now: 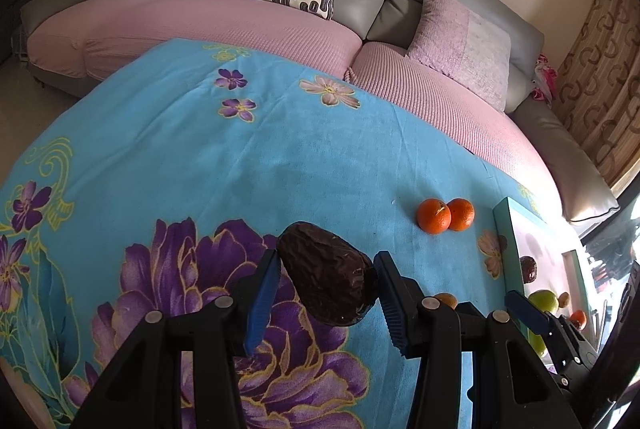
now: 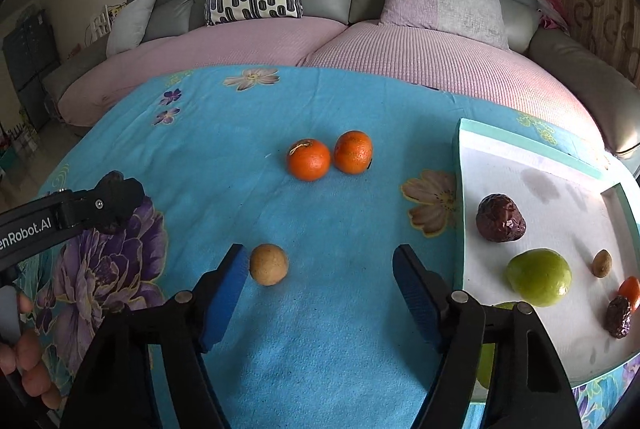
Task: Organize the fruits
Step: 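Grasp the large dark date with the left gripper while the right gripper approaches the brown nut, then grasp the brown nut with the right gripper while the left gripper holds the date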
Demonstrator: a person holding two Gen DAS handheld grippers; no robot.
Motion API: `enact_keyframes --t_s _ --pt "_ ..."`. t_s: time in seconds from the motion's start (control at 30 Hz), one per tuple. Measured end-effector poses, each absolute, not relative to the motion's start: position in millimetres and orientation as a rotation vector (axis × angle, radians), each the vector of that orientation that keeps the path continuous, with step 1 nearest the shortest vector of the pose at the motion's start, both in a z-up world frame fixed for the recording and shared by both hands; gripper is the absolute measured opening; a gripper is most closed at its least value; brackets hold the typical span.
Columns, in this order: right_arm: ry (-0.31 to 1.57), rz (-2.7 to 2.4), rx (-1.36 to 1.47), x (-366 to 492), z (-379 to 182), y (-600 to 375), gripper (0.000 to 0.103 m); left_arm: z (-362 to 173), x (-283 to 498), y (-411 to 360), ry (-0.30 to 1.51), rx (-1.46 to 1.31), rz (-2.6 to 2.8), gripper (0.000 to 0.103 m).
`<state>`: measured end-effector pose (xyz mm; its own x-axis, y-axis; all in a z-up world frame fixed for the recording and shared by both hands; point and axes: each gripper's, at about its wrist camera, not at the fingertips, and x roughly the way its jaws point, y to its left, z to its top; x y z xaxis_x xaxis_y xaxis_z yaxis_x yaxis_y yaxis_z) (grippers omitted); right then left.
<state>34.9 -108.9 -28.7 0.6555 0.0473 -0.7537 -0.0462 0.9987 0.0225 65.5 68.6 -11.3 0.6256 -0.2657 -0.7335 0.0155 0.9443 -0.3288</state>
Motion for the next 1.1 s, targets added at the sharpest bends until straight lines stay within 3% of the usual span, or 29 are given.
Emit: enact_keyframes --t_s 0.13,0.37,0.73,0.97,1.1 --pt "0.868 0.081 -0.002 39 -34 -100 0.07 -12 66 71 0.884 -0.314 -0.162 0.051" --pt "0.896 0.107 -0.035 44 -42 -86 0.05 -13 67 75 0.886 -0.324 -0.158 0.051" --pt "0.931 0.104 -0.045 50 -52 -79 0.04 -15 67 76 0.891 -0.331 -0.153 0.051" --pt "0.938 0.113 -0.052 51 -52 -79 0.026 -15 67 74 0.894 -0.326 -0.151 0.051" --pt "0.936 0.119 -0.051 50 -50 -79 0.025 -15 67 74 0.892 -0.326 -0.151 0.051"
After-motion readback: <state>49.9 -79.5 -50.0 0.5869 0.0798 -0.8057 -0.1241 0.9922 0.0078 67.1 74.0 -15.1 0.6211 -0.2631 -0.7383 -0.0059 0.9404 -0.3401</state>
